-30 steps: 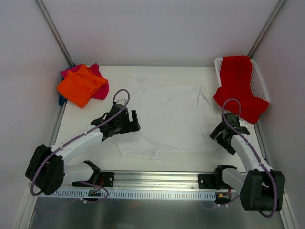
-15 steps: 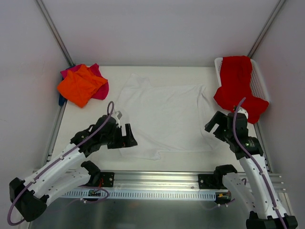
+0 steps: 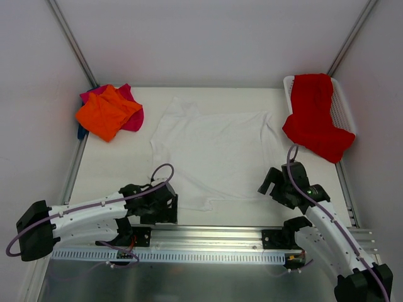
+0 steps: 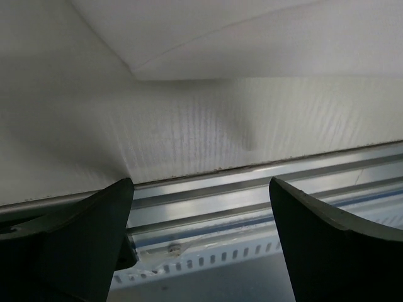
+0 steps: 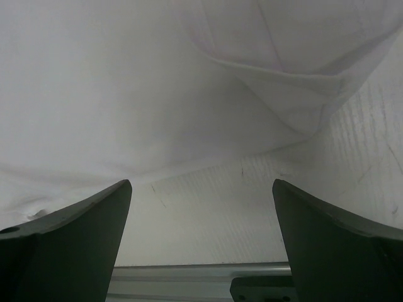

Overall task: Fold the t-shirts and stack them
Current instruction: Grap the side of the flattened tshirt closest away from the robot with both arms

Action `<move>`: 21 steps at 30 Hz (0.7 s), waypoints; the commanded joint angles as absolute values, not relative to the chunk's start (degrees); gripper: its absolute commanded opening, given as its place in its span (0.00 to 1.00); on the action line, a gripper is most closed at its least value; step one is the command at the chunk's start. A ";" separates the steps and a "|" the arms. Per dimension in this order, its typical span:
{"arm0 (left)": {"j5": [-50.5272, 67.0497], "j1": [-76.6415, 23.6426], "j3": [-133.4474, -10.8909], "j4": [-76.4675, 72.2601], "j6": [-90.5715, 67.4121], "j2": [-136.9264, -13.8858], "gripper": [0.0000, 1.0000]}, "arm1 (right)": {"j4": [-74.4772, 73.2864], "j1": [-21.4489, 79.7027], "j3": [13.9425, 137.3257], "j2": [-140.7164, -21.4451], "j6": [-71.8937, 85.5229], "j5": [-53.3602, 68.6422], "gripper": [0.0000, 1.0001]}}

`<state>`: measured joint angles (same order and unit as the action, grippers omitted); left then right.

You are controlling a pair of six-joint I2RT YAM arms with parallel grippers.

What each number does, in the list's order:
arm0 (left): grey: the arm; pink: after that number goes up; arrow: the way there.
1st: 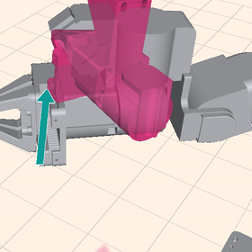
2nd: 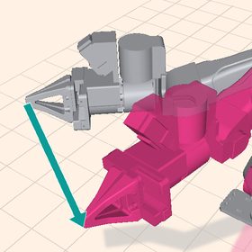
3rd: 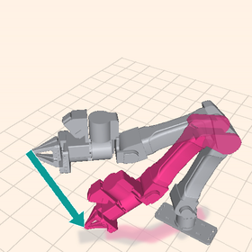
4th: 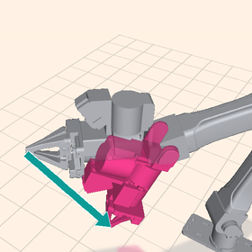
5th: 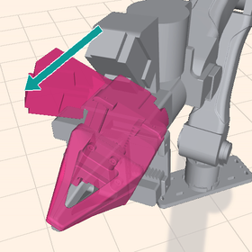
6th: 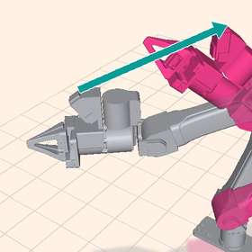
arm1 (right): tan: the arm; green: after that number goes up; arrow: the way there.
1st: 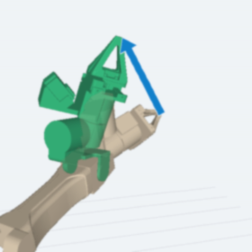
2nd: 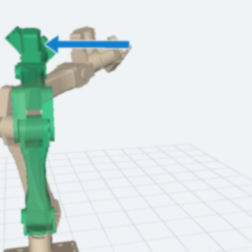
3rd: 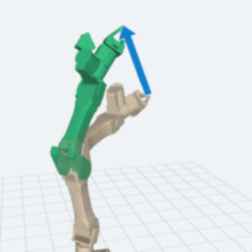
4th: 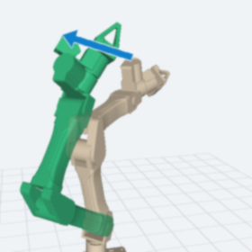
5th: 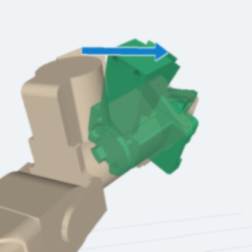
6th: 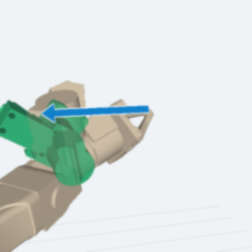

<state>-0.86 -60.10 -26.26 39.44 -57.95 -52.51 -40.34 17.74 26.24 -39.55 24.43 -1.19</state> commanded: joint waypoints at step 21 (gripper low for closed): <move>-27.60 -61.00 -33.40 31.30 -70.23 -73.30 0.84 | -36.12 18.02 32.96 -48.96 21.45 -13.62 0.99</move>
